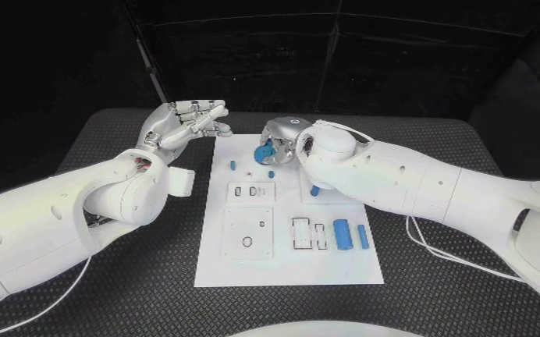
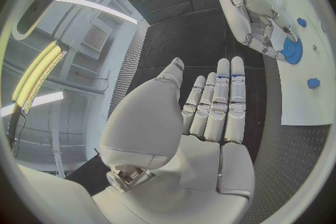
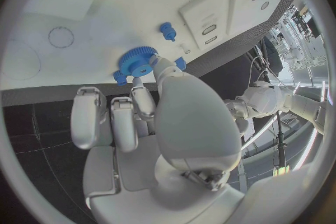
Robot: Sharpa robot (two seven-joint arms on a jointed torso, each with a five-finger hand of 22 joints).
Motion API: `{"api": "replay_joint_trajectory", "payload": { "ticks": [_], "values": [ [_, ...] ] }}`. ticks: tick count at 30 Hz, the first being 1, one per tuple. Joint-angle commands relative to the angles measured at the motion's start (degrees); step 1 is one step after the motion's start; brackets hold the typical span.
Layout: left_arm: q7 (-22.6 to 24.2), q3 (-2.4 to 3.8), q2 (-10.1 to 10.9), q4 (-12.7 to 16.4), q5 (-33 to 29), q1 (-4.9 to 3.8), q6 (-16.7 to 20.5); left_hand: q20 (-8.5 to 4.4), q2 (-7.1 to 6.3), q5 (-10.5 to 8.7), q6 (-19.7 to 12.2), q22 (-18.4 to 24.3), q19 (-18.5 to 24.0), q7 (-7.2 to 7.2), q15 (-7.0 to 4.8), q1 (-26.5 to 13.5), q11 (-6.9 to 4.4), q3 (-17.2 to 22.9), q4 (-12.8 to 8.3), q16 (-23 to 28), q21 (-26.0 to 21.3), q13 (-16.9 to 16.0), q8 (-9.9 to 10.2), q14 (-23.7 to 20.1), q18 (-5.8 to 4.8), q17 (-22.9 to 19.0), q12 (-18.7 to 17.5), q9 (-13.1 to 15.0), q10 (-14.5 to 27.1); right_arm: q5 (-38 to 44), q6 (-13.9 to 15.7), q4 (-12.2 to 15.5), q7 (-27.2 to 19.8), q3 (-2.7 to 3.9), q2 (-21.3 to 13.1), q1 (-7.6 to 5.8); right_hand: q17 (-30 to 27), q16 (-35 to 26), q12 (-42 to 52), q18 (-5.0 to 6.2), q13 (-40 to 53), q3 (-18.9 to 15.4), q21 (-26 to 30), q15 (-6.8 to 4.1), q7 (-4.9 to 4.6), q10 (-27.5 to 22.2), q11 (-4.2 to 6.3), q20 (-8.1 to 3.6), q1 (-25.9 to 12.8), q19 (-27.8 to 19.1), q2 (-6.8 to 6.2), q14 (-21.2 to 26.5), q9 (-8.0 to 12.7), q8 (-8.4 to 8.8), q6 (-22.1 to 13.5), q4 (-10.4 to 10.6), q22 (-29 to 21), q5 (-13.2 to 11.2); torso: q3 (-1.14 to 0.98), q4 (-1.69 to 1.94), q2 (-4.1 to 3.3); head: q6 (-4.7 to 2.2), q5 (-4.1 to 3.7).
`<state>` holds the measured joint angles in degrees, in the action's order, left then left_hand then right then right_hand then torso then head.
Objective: Assemble the parts on the task board
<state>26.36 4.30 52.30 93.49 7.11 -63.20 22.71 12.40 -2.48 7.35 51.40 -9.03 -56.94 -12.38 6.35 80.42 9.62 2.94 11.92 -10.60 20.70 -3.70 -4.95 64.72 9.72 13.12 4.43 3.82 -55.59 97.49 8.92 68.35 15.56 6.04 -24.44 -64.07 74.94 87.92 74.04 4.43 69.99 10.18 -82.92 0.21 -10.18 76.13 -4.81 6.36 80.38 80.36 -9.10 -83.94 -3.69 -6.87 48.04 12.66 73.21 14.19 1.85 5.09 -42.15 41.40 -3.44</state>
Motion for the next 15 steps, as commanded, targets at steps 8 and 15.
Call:
{"api": "replay_joint_trajectory", "payload": {
  "ticks": [8,15],
  "values": [
    [-0.17,0.07,-0.04,0.02,-0.01,-0.08,-0.64,0.06,0.74,-0.18,0.27,0.09,0.05,-0.11,0.21,0.06,0.26,-0.02,-0.27,0.27,-0.01,0.06,0.24,-0.04,0.62,0.09,-0.41,-0.07,-0.15,-1.18,-0.05,0.70,-0.60,0.02,-0.67,-0.15,11.28,0.51,0.74,-1.06,0.61,-4.72,-0.29,0.85,-0.26,0.14,-0.65,0.84,-4.95,0.36,0.22,-5.21,-0.34,-0.58,0.26,4.07,0.55,-0.05,-0.02,-0.03,0.00,-0.08,-0.10],
    [-0.23,0.07,0.10,-0.10,-0.01,-0.07,-0.75,0.06,0.74,-0.18,0.27,0.09,0.05,-0.11,0.21,0.06,0.26,-0.02,-0.27,0.27,-0.01,0.06,0.24,-0.04,0.62,0.09,-0.41,-0.07,-0.15,-6.64,11.40,4.52,-7.97,0.05,-4.72,-0.10,11.67,0.68,1.76,-1.13,1.68,-7.19,-0.54,0.82,-0.15,0.81,-0.57,0.85,-6.51,0.60,1.97,-5.30,-0.31,-1.16,0.71,3.79,0.99,2.74,-0.09,-0.21,0.04,-0.29,-0.14]
  ]
}}
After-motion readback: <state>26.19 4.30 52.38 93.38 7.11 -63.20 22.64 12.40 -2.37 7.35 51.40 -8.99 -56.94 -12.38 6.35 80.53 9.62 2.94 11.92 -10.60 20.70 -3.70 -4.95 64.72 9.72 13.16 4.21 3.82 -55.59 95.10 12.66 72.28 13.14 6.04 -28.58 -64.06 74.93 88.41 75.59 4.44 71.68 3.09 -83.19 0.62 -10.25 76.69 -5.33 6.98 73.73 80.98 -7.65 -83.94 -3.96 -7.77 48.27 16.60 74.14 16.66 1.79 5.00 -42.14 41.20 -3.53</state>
